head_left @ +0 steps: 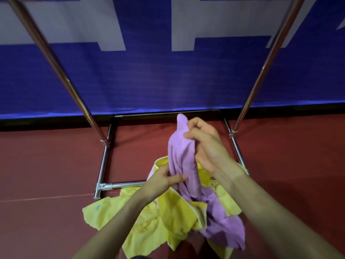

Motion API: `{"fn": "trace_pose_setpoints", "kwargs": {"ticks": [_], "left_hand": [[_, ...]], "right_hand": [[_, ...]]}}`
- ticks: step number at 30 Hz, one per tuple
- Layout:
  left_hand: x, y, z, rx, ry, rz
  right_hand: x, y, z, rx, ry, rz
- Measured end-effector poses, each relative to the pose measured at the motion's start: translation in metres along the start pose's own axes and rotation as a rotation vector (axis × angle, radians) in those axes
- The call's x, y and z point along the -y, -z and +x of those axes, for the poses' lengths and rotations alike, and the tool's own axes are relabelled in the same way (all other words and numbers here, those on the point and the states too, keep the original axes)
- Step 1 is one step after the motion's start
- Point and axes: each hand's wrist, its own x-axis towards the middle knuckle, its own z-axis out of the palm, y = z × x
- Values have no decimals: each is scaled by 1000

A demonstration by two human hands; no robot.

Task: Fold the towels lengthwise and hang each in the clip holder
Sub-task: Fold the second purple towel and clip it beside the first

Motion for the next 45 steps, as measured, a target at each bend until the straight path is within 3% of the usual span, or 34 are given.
{"fn": "trace_pose_setpoints", "kwargs": {"ticks": [8, 12, 17, 27, 38, 45], "left_hand": [[16, 21, -11, -102, 60, 0], [18, 33, -19, -246, 76, 41], [-26, 45, -37, -406, 34, -75], [-226, 56, -122, -394, -96, -61], [-479, 68, -233, -345, -122, 24], [-569, 87, -277, -383, -181, 164]], "right_hand": [[52, -26, 10, -5, 161, 97], [35, -18, 12, -90, 104, 88], [29, -15, 10, -263, -7, 13], [176, -88, -34, -240, -28, -280], [409, -191, -91, -186, -166, -282], [505, -235, -109, -175, -68, -453]]}}
